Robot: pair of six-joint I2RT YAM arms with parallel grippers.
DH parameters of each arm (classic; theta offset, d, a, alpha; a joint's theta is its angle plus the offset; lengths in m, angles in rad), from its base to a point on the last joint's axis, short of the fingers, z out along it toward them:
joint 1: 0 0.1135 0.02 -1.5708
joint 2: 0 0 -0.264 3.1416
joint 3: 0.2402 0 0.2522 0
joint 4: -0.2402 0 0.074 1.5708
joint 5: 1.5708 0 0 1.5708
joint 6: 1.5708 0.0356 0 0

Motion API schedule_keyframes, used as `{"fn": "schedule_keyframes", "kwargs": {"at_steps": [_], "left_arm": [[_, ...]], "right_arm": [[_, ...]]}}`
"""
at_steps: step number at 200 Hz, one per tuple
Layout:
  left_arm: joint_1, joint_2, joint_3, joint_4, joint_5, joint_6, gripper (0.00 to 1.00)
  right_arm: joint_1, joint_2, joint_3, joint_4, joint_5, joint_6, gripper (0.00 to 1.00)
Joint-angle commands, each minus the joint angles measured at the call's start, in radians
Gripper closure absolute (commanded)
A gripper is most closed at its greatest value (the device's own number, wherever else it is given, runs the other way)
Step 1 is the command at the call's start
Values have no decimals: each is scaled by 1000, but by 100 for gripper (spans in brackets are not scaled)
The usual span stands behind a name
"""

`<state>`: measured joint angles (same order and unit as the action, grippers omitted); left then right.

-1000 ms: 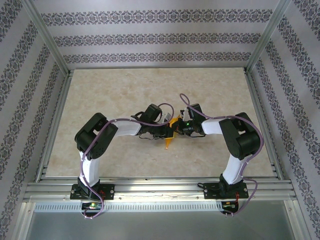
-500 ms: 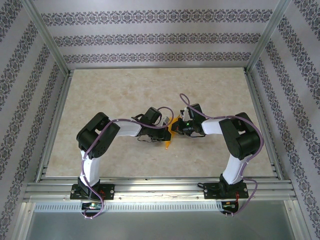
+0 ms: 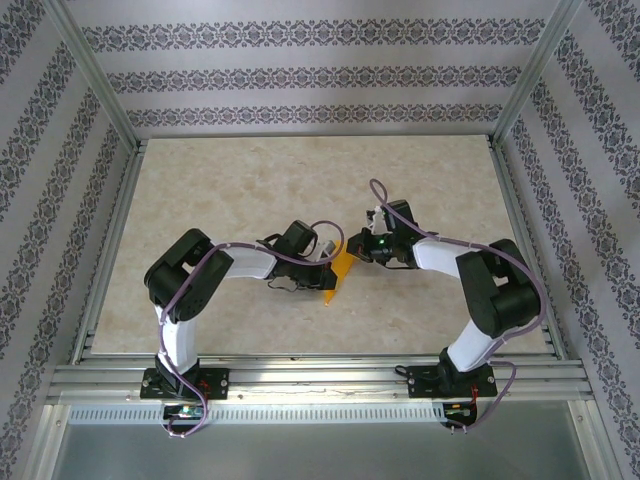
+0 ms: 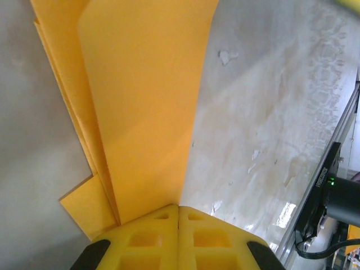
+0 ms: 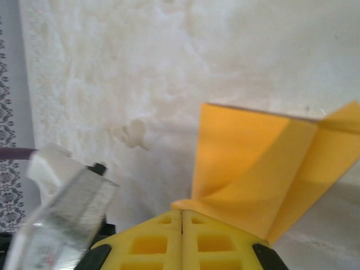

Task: Fold a paper plane with a square sheet of paper (pick it up from the middle)
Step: Fold the wing for the fifth time at the center of the table.

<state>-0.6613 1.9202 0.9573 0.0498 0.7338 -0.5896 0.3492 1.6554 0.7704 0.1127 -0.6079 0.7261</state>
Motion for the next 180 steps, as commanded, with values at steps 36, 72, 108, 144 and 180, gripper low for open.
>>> {"fn": "schedule_keyframes", "kwargs": {"at_steps": [36, 72, 108, 144, 180], "left_arm": [[-16, 23, -51, -128, -36, 42, 100], [-15, 17, -46, -136, -37, 45, 100], [-15, 20, -46, -144, -34, 49, 100], [-15, 27, -60, -147, -30, 51, 100], [-15, 24, -69, -147, -30, 49, 100]], "right_arm": [[52, 50, -4, -1, -13, -30, 97], [79, 92, 19, -36, 27, -42, 98], [25, 153, 7, -2, 66, -14, 98], [-12, 182, 33, -25, 99, -8, 97], [-49, 194, 35, -5, 95, -2, 97]]}}
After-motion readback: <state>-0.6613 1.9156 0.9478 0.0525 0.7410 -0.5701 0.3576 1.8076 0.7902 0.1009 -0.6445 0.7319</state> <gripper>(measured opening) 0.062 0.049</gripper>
